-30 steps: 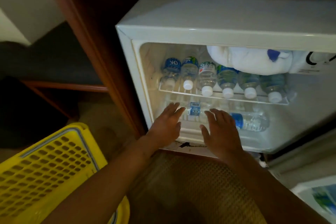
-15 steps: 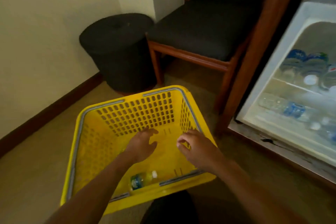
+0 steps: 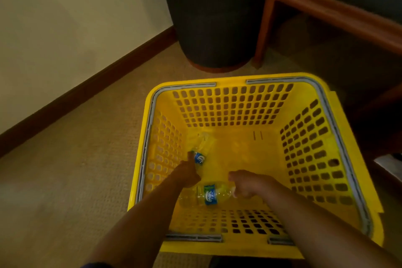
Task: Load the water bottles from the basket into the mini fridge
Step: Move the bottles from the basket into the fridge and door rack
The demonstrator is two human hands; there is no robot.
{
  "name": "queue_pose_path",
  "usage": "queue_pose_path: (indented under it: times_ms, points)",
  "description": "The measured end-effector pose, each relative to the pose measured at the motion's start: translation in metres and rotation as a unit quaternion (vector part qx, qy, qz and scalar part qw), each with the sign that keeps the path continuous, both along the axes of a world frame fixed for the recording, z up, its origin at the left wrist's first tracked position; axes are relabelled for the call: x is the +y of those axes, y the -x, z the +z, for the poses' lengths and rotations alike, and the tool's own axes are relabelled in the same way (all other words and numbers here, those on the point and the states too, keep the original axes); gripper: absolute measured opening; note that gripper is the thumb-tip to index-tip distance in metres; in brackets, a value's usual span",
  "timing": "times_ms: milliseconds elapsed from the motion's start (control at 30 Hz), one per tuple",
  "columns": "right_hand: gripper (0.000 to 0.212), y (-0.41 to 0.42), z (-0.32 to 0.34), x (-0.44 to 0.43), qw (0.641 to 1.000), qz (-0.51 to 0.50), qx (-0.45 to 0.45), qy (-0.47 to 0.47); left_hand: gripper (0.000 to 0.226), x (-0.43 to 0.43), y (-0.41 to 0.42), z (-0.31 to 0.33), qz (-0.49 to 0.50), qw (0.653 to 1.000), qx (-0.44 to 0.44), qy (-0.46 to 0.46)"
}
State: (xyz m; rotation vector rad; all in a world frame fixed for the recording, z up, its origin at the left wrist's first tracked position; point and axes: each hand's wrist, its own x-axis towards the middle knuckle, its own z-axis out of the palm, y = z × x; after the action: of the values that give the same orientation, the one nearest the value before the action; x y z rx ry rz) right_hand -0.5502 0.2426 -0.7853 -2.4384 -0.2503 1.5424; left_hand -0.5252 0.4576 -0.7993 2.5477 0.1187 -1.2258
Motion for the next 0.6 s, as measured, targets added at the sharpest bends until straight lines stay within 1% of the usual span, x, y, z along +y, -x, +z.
queue_pose_path:
  times_ms: [67, 133, 200, 233, 333, 400, 467, 567, 600]
  points:
    - [0.079, -0.003, -0.021, 0.003, 0.999, 0.006, 0.043, 0.022, 0.109, -0.004, 0.004, -0.006, -0.011, 0.999, -0.013, -0.029]
    - [0.091, -0.002, -0.038, 0.003, 0.996, 0.02, 0.077, 0.042, 0.106, -0.007, 0.006, -0.011, -0.026, 0.997, -0.035, -0.057]
    - [0.094, 0.0, -0.05, 0.004, 0.995, 0.023, 0.088, 0.042, 0.103, -0.009, 0.007, -0.014, -0.02, 0.997, -0.049, -0.06]
    - [0.089, 0.001, -0.054, 0.004, 0.996, 0.022, 0.081, 0.035, 0.102, -0.008, 0.008, -0.017, -0.008, 0.998, -0.042, -0.054]
    - [0.058, 0.002, -0.051, 0.004, 0.998, 0.014, 0.055, 0.013, 0.104, -0.007, 0.004, -0.013, 0.018, 0.999, -0.002, -0.027]
    - [0.051, 0.0, -0.034, 0.0, 0.998, 0.008, 0.055, -0.012, 0.101, -0.009, -0.004, -0.002, 0.015, 0.999, -0.001, -0.028]
    - [0.045, -0.008, -0.01, -0.008, 0.999, -0.006, 0.021, -0.045, 0.096, -0.015, -0.016, 0.014, -0.002, 0.999, -0.012, -0.038]
    - [0.015, -0.018, 0.028, -0.023, 0.992, -0.048, -0.066, -0.101, 0.084, -0.022, -0.025, 0.043, -0.044, 0.997, -0.052, -0.033]
    - [0.019, -0.02, 0.041, -0.028, 0.987, -0.064, -0.096, -0.112, 0.079, -0.023, -0.026, 0.052, -0.057, 0.995, -0.073, -0.027]
